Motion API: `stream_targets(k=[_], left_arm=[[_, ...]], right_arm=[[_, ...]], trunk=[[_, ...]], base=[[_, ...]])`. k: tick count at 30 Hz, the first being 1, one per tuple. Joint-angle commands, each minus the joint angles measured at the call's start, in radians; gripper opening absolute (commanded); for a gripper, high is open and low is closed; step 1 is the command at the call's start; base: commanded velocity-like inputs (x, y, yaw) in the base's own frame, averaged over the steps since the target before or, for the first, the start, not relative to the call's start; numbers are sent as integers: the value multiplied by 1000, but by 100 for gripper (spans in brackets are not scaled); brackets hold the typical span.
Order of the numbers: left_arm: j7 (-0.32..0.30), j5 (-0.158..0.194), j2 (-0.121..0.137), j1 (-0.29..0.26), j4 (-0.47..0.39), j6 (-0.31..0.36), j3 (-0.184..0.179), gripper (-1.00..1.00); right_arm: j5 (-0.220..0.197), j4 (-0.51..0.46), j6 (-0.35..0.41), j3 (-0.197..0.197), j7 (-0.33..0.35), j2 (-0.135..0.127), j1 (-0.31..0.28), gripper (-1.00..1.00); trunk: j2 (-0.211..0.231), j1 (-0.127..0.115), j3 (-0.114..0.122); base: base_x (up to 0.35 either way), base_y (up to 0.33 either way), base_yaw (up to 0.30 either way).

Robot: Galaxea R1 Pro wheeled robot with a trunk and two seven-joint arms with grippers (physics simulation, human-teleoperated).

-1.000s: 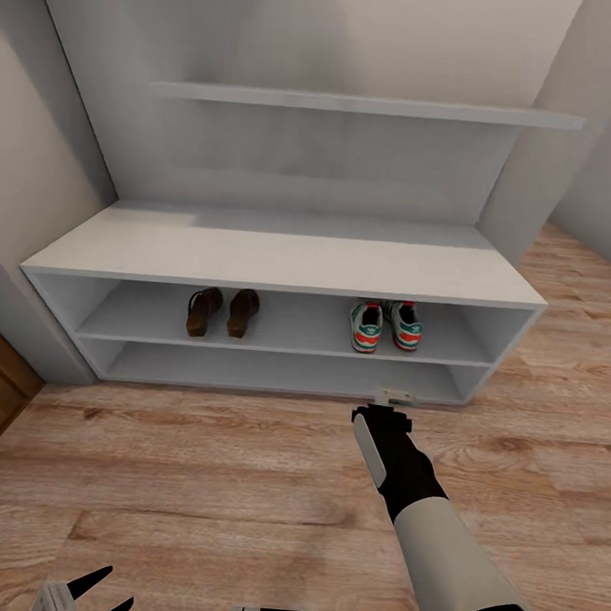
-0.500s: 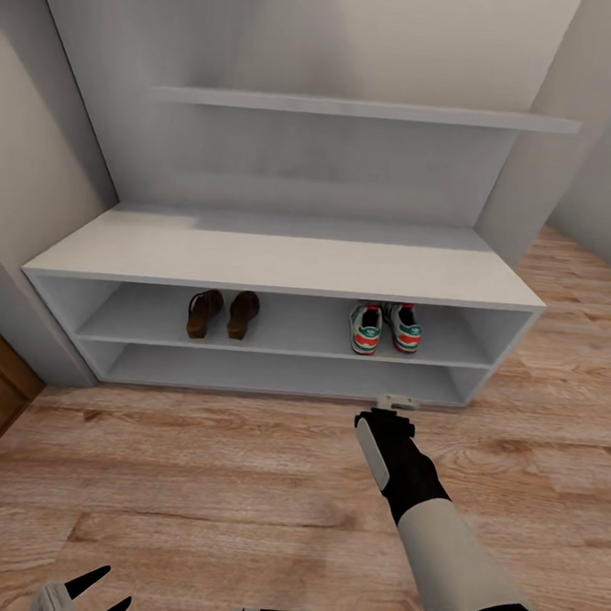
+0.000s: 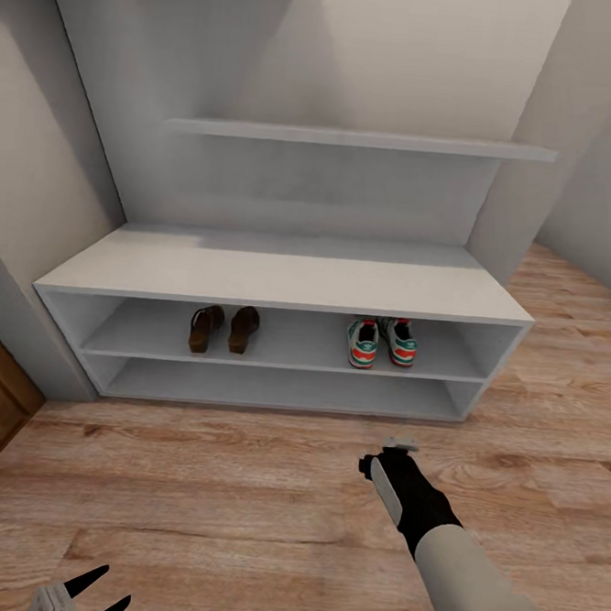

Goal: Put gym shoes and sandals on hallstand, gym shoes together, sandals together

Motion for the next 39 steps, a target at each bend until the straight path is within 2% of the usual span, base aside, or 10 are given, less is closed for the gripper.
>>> stream_targets(k=[1,7,16,17,18,19,23,26,31,39], left_arm=[[-4,-2,0,-1,0,-4,3,100],[-2,-2,-1,-1,1,-1,3,100],[22,-1,-3,-1,2,0,3,100],[27,-1,-3,-1,2,0,3,100],[45,-1,-3,-1,2,1,3,100],[48,-1,-3,-1,2,1,3,100],[56,0,-3,-1,2,2,3,100],[68,0,-3,-1,2,3,3,100],[107,0,-6,-1,3,1,3,100],[181,0,-12,-1,5,-2,1,100]], right_arm=[[-10,10,-11,6,14,-9,5,100],[-6,75,-96,6,156,-75,28,100],[-4,195,-221,6,424,-209,50,100],[-4,211,-240,7,458,-222,51,100],[-4,285,-330,7,591,-267,55,100],[-4,305,-356,7,621,-276,55,100],[-4,394,-466,7,717,-298,59,100],[-4,466,-558,7,758,-306,61,100],[-2,548,-724,7,787,-311,85,100],[-5,578,-928,8,799,-314,199,100]], trunk=[[0,-1,3],[8,-7,26],[71,-41,54],[78,-45,57],[85,-49,60],[92,-53,63],[120,-68,76],[141,-80,85],[176,-99,101],[232,-129,126]], base=[[0,0,0],[0,0,0],[0,0,0],[0,0,0],[0,0,0],[0,0,0],[0,0,0],[0,0,0],[0,0,0],[0,0,0]])
